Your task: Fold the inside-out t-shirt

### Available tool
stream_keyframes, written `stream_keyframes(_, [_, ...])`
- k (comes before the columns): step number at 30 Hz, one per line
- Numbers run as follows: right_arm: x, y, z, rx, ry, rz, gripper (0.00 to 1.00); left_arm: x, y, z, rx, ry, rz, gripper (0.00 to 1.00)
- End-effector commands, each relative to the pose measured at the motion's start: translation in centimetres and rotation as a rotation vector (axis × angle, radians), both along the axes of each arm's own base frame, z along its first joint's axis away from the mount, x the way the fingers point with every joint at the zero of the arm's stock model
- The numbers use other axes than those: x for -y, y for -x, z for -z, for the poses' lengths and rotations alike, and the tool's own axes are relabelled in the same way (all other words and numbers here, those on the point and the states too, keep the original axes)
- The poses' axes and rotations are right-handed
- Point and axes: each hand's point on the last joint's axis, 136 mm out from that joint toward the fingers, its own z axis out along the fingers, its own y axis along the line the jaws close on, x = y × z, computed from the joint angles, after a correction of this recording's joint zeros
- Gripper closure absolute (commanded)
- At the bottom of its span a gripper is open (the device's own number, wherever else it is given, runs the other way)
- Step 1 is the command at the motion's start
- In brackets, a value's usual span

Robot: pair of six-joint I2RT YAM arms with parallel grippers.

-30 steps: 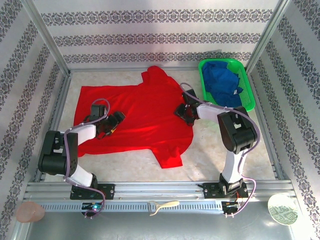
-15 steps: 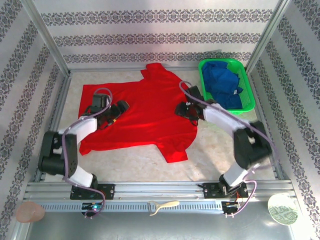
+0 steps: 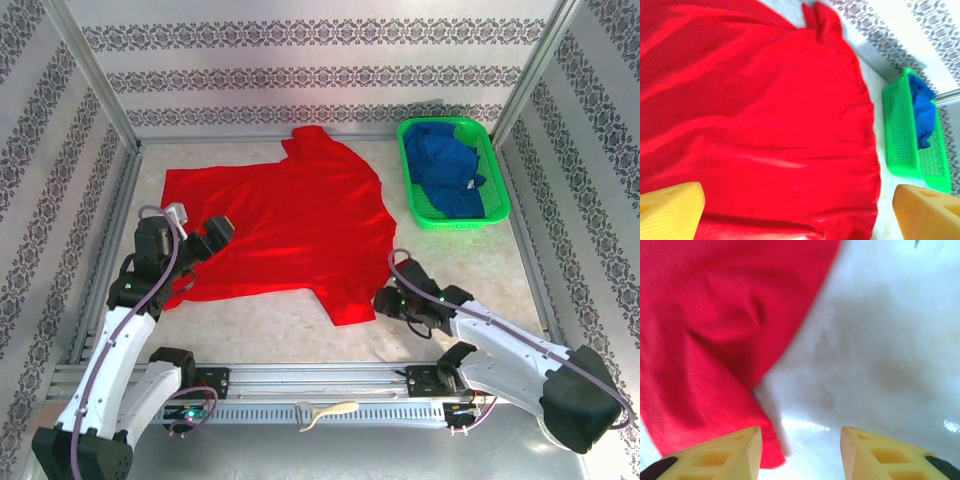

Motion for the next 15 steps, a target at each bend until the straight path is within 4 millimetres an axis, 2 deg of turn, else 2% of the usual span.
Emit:
stream_keyframes(1, [-0.7, 0.3, 0.7, 0.000, -0.006, 0.016, 0.55, -0.9, 2.1, 2.9, -0.108, -0.046, -0.018, 0.03])
stream_keyframes(5, [-1.6, 0.7, 0.9, 0.003, 0.018, -0.021, 0.57, -0.9, 2.5, 3.7, -0.129, -0.042, -0.018, 0.02])
stream_keyframes(9, [-2.3, 0.8, 0.4, 0.028, 0.018, -0.035, 0.57, -0.9, 2.6, 3.6, -0.124, -0.032, -0.022, 0.02])
stream_keyframes(15, [-2.5, 0.7, 0.9, 0.030, 0.018, -0.022, 0.59, -0.7, 2.7, 4.0, -0.133, -0.020, -0.016, 0.02])
